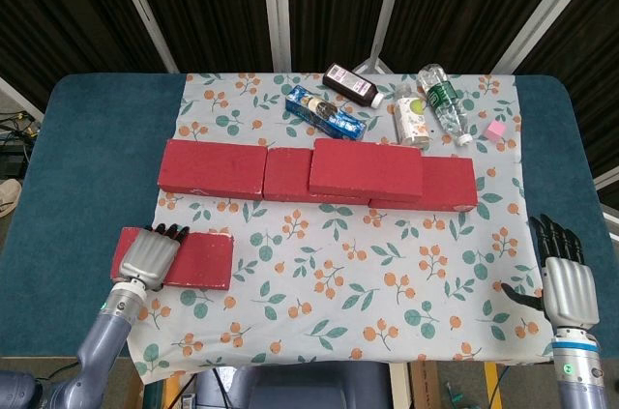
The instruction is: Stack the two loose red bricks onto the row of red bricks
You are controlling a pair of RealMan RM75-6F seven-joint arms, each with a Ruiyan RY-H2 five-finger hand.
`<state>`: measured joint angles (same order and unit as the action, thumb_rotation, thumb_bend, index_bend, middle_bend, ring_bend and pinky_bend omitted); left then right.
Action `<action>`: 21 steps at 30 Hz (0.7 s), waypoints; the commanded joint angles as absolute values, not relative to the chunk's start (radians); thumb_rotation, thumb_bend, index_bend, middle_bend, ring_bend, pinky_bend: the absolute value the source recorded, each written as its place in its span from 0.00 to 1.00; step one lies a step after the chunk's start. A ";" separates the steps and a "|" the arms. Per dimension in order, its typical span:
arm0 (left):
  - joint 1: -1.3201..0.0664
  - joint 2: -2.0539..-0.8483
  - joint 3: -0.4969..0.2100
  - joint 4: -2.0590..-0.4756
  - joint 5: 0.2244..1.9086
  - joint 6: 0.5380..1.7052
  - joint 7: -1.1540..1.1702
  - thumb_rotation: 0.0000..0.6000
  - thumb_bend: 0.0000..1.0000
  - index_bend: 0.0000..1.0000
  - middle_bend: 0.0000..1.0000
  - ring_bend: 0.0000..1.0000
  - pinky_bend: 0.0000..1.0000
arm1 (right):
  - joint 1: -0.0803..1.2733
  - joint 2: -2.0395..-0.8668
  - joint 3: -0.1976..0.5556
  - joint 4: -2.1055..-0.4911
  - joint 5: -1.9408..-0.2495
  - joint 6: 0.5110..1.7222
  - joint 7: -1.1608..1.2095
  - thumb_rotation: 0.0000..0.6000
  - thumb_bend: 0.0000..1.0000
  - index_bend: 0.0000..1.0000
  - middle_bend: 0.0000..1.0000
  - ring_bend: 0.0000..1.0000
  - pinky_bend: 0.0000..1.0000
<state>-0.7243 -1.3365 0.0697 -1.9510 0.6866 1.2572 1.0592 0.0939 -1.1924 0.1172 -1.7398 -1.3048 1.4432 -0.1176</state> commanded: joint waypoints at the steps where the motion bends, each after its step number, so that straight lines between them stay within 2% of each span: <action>1: -0.731 -1.328 0.059 -1.958 0.683 1.257 1.056 1.00 0.00 0.19 0.39 0.23 0.31 | 0.094 -1.193 0.118 -1.740 -1.305 1.443 -0.118 1.00 0.00 0.00 0.00 0.00 0.00; 7: -0.763 -1.275 -0.002 -1.993 0.702 1.254 1.025 1.00 0.00 0.18 0.40 0.24 0.31 | 0.093 -1.195 0.120 -1.740 -1.303 1.444 -0.121 1.00 0.00 0.00 0.00 0.00 0.00; 13: -0.847 -1.183 -0.108 -2.015 0.626 1.157 0.990 1.00 0.00 0.18 0.39 0.25 0.31 | 0.094 -1.200 0.124 -1.735 -1.294 1.440 -0.129 1.00 0.00 0.00 0.00 0.00 0.00; 17: -0.915 -1.127 -0.186 -2.017 0.530 1.068 0.954 1.00 0.00 0.19 0.38 0.25 0.31 | 0.098 -1.208 0.131 -1.726 -1.273 1.432 -0.140 1.00 0.00 0.00 0.00 0.00 0.00; 21: -1.037 -1.096 -0.237 -1.965 0.339 1.020 1.025 1.00 0.00 0.18 0.37 0.25 0.31 | 0.107 -1.218 0.142 -1.709 -1.239 1.414 -0.160 1.00 0.00 0.00 0.00 0.00 0.00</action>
<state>-0.9452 -1.1292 -0.1891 -1.9997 0.4660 1.0686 0.9824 0.1032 -1.2134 0.1372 -1.7156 -1.2483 1.4203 -0.1522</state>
